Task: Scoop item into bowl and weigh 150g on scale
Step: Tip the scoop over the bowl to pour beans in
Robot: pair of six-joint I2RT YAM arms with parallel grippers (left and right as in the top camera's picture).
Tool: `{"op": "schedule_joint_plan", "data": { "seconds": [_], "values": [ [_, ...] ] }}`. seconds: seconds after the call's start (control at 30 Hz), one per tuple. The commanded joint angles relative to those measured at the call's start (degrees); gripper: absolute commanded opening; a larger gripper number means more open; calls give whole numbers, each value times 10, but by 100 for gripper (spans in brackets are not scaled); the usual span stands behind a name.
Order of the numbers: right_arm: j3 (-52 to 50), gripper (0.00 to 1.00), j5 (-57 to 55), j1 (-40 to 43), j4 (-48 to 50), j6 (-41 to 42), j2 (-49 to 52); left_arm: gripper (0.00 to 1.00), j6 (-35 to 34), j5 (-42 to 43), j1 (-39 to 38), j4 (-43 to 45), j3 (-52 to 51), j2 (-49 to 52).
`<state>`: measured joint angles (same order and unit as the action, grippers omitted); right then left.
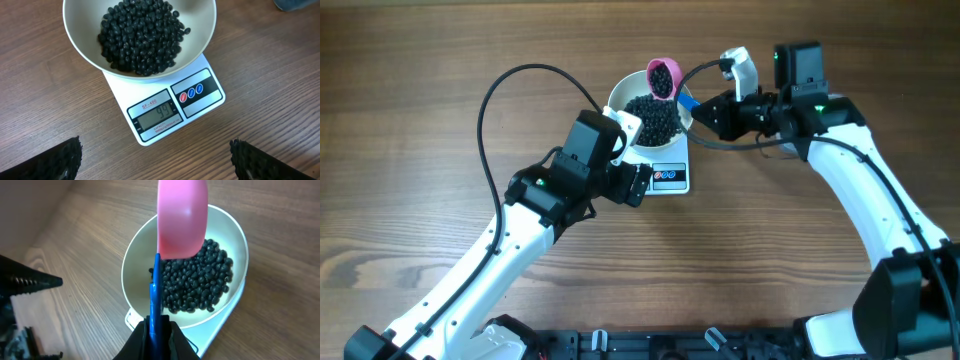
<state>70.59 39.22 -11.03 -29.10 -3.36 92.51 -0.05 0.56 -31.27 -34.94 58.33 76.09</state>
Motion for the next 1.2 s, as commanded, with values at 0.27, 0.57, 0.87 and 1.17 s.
{"op": "schedule_joint_plan", "data": {
  "seconds": [0.27,0.57,0.87,1.17],
  "values": [
    [4,4,-90,-39,-16,-85,-32,100,9,7,3,0,-4,2],
    [4,4,-109,-39,-19,-118,-60,100,9,7,3,0,-4,2],
    [4,4,-143,-39,-4,-166,-60,100,9,7,3,0,-4,2],
    [4,4,-168,-39,-14,-185,-61,100,9,7,3,0,-4,2]
  ]
}}
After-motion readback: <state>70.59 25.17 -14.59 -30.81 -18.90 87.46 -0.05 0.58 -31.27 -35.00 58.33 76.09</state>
